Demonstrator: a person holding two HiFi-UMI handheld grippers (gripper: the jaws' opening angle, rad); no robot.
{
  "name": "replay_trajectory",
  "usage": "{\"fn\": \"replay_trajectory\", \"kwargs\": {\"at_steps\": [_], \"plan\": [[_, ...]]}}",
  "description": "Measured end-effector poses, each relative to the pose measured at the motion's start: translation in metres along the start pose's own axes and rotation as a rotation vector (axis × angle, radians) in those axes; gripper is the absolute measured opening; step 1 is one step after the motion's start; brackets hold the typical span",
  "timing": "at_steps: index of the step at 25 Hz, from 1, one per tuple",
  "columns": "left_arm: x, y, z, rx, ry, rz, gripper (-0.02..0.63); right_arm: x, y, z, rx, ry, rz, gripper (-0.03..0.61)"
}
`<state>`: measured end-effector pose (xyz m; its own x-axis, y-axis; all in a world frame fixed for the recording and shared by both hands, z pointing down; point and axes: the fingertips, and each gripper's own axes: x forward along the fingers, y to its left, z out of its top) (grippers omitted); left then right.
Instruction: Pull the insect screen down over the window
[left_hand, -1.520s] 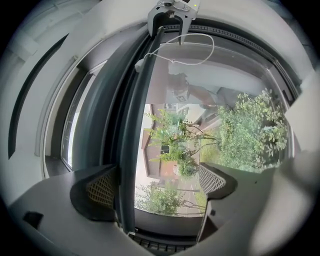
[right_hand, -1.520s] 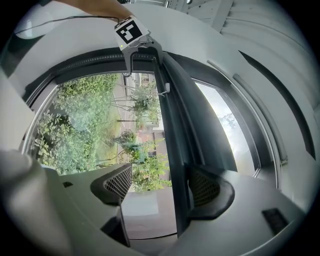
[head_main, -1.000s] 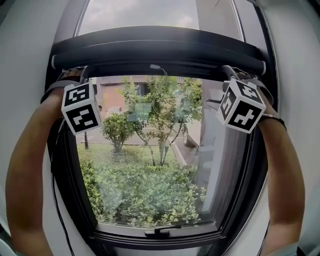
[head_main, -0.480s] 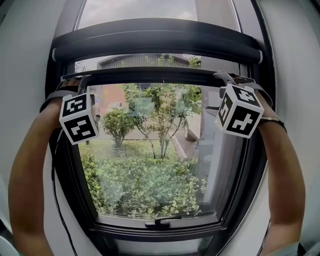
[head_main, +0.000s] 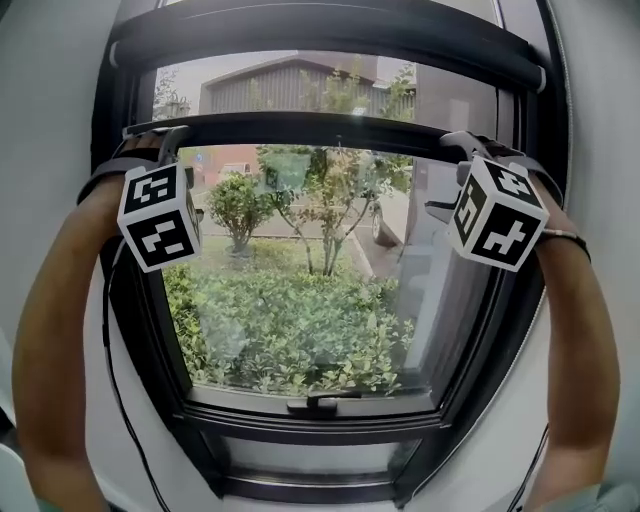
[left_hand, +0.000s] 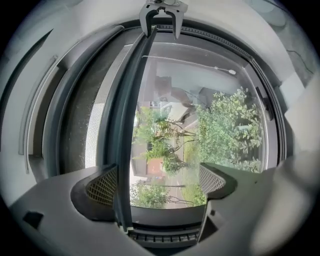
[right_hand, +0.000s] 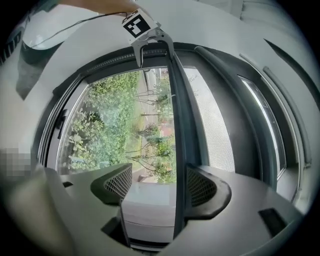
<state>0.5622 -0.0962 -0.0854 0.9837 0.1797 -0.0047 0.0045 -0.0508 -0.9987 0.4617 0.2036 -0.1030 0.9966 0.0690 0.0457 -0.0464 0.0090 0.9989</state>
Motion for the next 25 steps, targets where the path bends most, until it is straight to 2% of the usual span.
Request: {"fn": "replay_trajectory", "kwargs": {"at_steps": [9, 25], "plan": [[-0.008, -0.055, -0.007, 0.018, 0.024, -0.077, 0.5, -0.002, 0.053, 0.003, -0.016, -0.002, 0.089, 0.337], [-0.017, -0.16, -0.008, 0.027, -0.012, -0.177, 0.5, -0.005, 0.159, 0.001, -0.036, 0.014, 0.253, 0.337]]}}
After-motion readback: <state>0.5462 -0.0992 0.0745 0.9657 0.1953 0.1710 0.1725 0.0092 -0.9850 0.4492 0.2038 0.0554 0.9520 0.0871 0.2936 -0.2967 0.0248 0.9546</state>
